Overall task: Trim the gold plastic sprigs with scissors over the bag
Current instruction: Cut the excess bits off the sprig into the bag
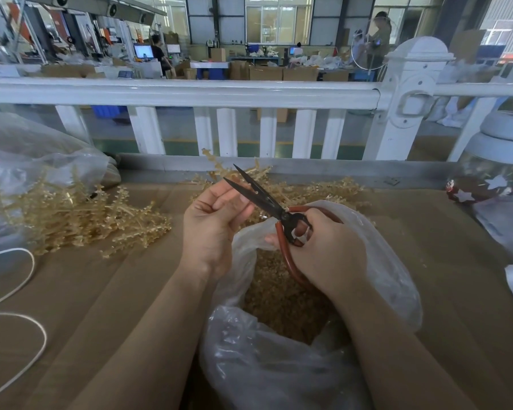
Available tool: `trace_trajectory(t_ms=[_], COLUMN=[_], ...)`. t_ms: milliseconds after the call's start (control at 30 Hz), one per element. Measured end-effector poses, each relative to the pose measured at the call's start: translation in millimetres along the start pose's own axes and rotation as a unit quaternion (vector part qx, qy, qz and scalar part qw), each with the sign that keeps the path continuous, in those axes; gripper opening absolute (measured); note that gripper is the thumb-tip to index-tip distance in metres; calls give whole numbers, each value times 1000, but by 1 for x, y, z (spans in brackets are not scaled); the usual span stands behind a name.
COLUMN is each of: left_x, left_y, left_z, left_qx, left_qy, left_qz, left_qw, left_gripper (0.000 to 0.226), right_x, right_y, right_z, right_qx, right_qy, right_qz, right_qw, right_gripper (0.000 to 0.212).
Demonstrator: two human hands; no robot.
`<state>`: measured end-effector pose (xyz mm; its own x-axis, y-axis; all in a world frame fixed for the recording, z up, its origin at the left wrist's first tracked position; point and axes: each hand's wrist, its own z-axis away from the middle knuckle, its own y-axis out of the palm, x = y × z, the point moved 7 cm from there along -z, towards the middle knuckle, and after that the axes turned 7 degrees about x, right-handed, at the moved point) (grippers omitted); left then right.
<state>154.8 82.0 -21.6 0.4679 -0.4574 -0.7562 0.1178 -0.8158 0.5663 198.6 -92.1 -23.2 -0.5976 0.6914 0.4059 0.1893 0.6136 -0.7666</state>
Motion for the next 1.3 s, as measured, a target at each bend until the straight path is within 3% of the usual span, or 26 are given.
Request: trace_trajectory(t_ms=[167, 500, 733, 1300], left_x=[1, 0, 5, 4], left_y=[-3, -6, -1, -5], left_z=[1, -1, -2, -2], left_qx=[-13, -7, 46, 45], left_qy=[-7, 1, -6, 6], left_qz=[-20, -28, -59, -70], left_qw=[1000, 1000, 997, 997], left_gripper=[34, 23, 12, 13], right_x=[2, 7, 11, 4], right_y=[-2, -6, -14, -6], right_z=[1, 3, 4, 2], right_qx=[-8, -34, -68, -46], right_qy=[-11, -37, -35, -32], right_qz=[2, -25, 0, -10], right_qw=[1000, 998, 997, 998], right_gripper=[50, 68, 48, 50])
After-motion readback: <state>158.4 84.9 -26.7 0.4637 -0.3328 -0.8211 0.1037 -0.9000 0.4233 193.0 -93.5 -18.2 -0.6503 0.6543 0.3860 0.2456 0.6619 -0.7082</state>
